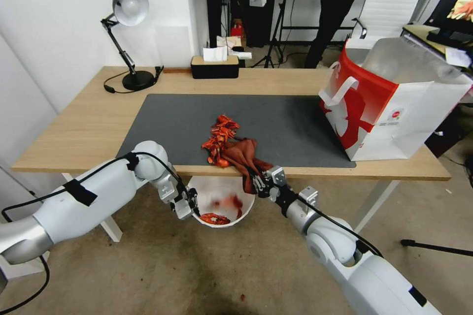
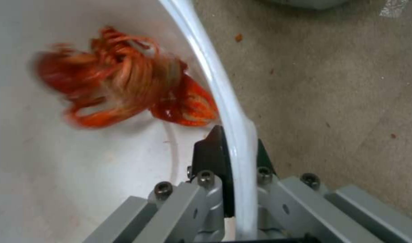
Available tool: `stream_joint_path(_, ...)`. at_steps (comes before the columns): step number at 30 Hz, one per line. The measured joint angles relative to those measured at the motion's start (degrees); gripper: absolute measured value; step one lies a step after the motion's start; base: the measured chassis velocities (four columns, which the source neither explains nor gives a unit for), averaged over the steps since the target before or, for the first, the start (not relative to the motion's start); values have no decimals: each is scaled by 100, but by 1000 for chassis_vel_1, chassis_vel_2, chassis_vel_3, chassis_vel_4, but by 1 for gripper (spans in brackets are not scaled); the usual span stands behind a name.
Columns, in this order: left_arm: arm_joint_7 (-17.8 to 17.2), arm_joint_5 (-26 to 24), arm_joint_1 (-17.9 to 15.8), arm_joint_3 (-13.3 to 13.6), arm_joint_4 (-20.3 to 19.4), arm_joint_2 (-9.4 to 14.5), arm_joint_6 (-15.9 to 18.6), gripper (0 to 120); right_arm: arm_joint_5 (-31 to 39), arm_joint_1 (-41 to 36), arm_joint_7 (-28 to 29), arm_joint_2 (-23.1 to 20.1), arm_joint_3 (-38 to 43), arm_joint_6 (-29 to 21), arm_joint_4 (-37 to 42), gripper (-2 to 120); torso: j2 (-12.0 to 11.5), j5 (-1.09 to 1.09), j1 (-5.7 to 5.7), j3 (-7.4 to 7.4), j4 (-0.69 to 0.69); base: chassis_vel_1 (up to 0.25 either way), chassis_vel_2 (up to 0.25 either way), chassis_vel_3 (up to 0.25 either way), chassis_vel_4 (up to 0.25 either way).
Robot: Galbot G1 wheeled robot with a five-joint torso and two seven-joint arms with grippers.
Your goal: Sweep shrimp from table into container with towel, then put container into takeout bag.
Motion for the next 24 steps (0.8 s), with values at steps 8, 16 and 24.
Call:
stream_joint_path(8,5,-12,-21,-8,-7,22,2,0,-101,-275,-34,-29,73,-11,235,6,0,0,0,0,0,0,0,0,0)
stream_joint_path(16,7,-17,-22,-15,-22,34,9,0,-185,-438,-117,-29,86,17,348,6,0,0,0,0,1,0,0,0,0)
stream_joint_path(24,7,-21,-17,-20,-24,37,13,0,-256,-547,-142,-43,78,43,460,6,0,0,0,0,1,0,0,0,0)
